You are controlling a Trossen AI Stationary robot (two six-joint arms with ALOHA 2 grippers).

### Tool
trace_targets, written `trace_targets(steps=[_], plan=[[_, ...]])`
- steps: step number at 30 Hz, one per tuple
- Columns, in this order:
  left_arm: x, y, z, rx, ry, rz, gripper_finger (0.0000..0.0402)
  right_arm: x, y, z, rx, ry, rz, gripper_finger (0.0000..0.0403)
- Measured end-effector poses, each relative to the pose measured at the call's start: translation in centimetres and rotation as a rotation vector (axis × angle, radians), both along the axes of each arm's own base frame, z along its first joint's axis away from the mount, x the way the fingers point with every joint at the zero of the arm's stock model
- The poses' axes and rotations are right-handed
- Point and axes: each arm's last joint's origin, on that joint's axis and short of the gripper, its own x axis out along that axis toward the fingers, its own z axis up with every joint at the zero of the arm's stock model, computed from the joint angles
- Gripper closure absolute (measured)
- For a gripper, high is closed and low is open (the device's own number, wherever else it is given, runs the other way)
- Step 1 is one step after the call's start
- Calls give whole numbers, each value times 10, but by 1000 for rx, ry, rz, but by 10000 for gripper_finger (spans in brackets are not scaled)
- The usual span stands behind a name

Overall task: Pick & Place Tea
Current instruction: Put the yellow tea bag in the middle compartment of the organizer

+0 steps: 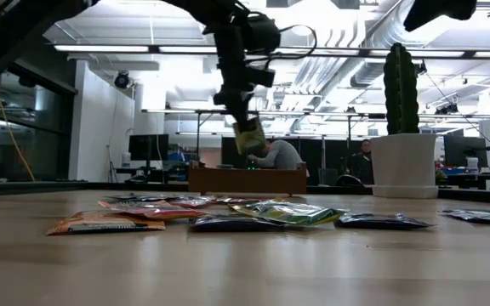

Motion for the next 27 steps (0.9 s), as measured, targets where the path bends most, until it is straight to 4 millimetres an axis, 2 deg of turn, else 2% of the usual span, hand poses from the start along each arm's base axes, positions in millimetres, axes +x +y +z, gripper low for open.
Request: trace_targets(steps=[3,8,16,22,27], plan=[[5,-4,-10,42,59,-12,401,-6,-1,1,-9,-5,-6,345],[10,-6,-15,67,78,-10,401,-8,-2,2,-20,-10,-5,345],[11,-6,-40,10,183,-5,401,-8,-2,2,-33,-5,-6,345],[16,-4,-49,-6,159,19,401,-8,-2,2,-35,-6,-10,345],[16,-4,-46,-8,140,27,401,-8,-3,2,-37,-7,-14,345]])
